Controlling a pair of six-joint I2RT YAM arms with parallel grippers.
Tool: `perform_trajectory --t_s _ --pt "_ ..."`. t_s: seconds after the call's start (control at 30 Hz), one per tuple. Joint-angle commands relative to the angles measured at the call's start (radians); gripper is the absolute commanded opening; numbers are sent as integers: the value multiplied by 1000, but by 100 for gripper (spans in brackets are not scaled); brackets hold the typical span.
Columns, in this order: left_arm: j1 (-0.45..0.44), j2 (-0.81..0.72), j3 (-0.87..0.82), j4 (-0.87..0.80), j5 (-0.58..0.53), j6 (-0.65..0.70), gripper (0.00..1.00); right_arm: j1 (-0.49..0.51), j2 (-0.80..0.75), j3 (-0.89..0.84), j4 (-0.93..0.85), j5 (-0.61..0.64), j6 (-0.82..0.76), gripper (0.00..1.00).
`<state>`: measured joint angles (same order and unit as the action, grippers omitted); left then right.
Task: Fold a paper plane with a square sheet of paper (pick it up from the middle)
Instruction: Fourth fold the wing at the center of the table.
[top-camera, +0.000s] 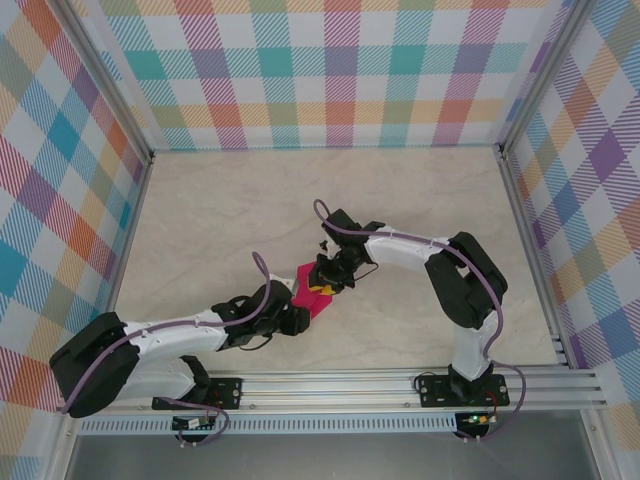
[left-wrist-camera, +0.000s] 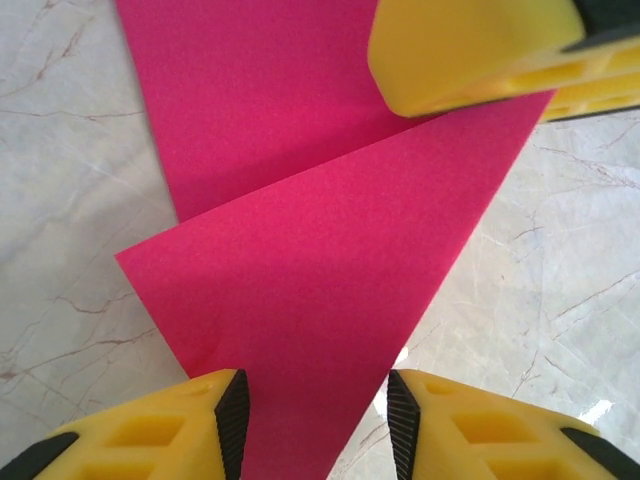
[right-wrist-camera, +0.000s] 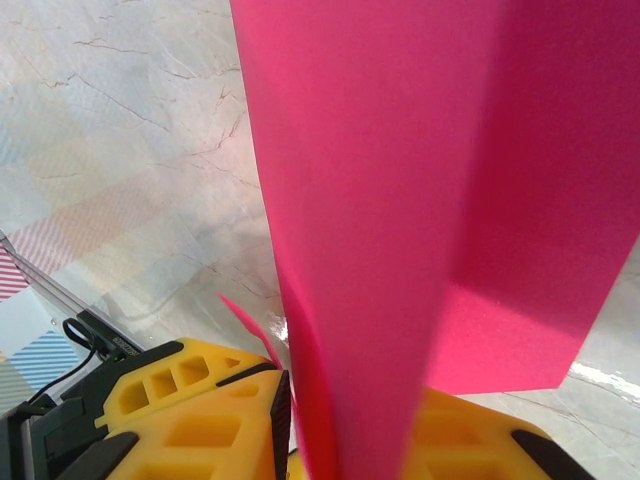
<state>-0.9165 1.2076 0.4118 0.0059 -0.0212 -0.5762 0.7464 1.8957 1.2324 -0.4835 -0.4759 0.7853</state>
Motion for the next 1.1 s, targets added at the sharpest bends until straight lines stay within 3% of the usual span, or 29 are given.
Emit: perform_trajectory --t_s 0.0,0.4,0.9,1.07 --pt "-27 32 47 -54 -81 21 44 7 9 15 9 -25 -4 25" --pt "-107 106 81 -50 -192 -5 46 6 9 16 11 -34 -9 15" --pt "-134 149 87 -62 -255 -19 28 7 8 10 6 -23 -15 14" --pt "-134 117 82 -69 -254 -12 31 7 5 9 15 -25 -12 11"
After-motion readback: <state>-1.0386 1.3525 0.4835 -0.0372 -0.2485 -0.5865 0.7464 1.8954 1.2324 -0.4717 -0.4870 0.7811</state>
